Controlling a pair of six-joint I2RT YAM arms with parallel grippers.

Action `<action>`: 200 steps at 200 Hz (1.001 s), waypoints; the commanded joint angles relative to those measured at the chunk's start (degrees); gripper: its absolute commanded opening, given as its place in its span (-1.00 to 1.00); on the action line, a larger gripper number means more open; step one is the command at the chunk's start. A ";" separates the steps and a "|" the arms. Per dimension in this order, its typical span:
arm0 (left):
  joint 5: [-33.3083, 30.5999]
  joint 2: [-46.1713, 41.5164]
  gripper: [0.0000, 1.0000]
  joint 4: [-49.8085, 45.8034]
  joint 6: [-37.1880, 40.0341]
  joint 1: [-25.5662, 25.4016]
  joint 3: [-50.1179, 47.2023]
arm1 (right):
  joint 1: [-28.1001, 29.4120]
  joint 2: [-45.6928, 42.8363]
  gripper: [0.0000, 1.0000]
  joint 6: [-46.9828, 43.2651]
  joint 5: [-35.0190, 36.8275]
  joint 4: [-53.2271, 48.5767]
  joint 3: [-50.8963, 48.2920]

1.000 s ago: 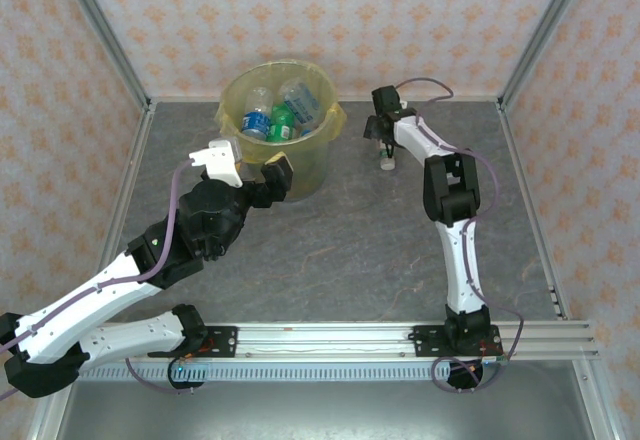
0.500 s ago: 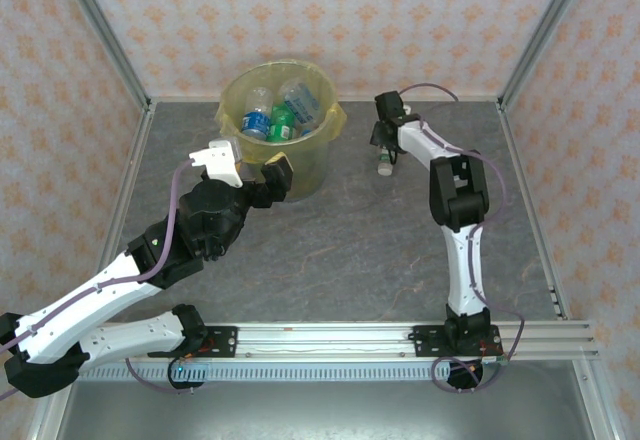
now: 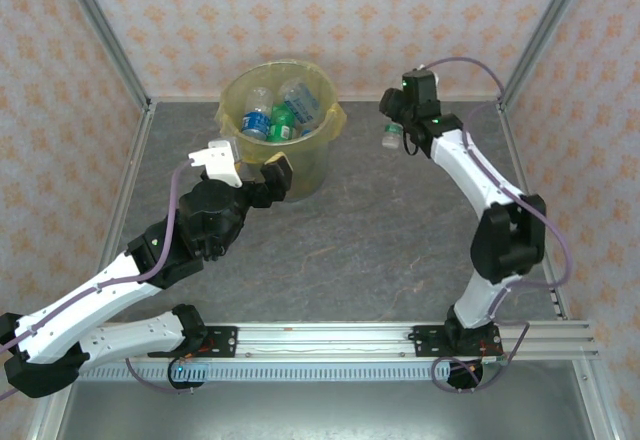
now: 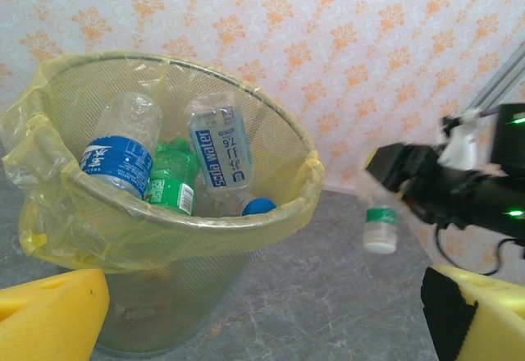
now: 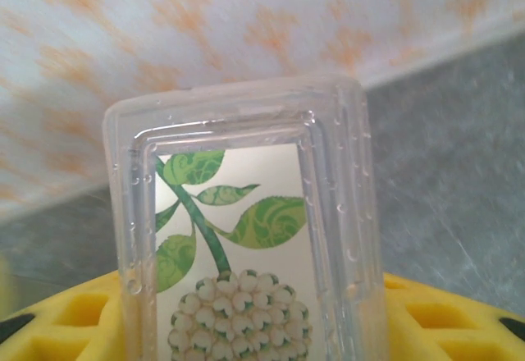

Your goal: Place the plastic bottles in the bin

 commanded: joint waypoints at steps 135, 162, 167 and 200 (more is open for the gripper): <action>-9.14 -10.19 0.98 -1.05 -4.46 0.37 -3.10 | 22.04 -2.40 0.07 -10.39 1.19 13.83 12.79; -9.18 -11.09 0.98 -1.63 -4.48 0.37 -3.27 | 24.56 2.90 0.07 -13.31 0.94 13.33 18.13; -9.18 -11.27 0.98 -1.68 -4.47 0.35 -3.37 | 24.91 3.97 0.07 -13.76 0.92 13.08 19.10; -9.00 -11.99 0.98 -2.15 -4.39 0.37 -3.71 | 26.68 10.64 0.07 -16.38 1.45 10.08 25.36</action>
